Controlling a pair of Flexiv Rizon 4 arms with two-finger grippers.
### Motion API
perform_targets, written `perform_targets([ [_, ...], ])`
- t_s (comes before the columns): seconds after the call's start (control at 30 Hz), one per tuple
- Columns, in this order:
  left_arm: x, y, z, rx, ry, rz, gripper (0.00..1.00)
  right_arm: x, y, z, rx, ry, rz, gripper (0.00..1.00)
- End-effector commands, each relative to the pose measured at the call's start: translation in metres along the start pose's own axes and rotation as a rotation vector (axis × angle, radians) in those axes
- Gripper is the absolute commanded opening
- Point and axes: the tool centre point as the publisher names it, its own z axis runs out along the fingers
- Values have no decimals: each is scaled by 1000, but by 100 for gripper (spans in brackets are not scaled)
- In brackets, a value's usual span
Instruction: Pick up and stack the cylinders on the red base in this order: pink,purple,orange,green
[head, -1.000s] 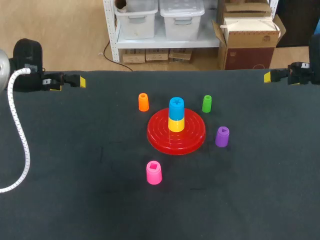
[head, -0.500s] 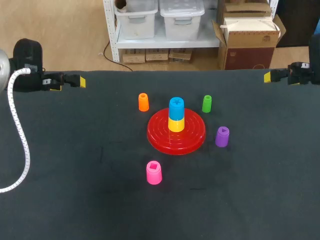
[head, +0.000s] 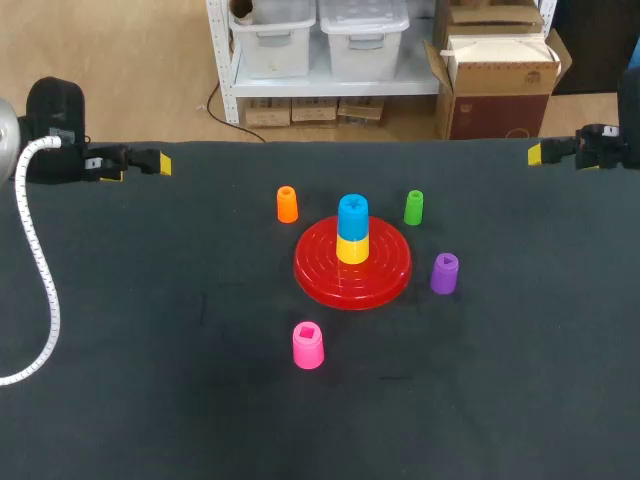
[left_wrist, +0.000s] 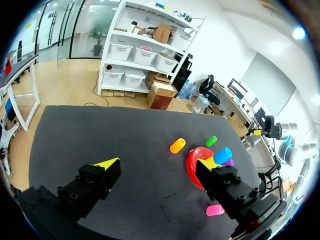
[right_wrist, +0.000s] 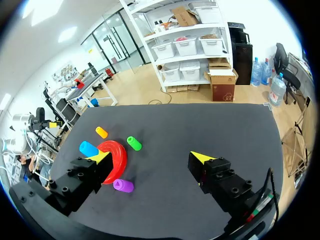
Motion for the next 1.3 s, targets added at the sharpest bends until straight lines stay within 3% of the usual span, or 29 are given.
perform_targets([
  [0.03,-1,-1,0,-7,5,-1,100,0,-1,0,-2,0,-1,100],
  [0.2,-1,-1,0,-7,5,-1,100,0,-1,0,-2,0,-1,100],
  [0.23,-2,-4,3,-15,17,48,100,0,-1,0,-2,0,-1,100],
  [0.33,-9,-16,10,151,63,231,100,0,-1,0,-2,0,-1,100],
  [0.43,-11,-28,6,349,87,473,100,0,-1,0,-2,0,-1,100],
  [0.57,5,-36,0,612,152,960,100,0,-1,0,-2,0,-1,100],
  [0.63,9,-34,3,654,173,1065,100,0,-1,0,-2,0,-1,100],
  [0.67,13,-33,8,636,168,1177,100,0,-1,0,-2,0,-1,100],
  [0.77,21,-28,17,609,124,1348,100,0,-1,0,-2,0,-1,100],
  [1.3,46,-30,22,602,131,1321,100,0,-1,0,-2,0,-1,100],
])
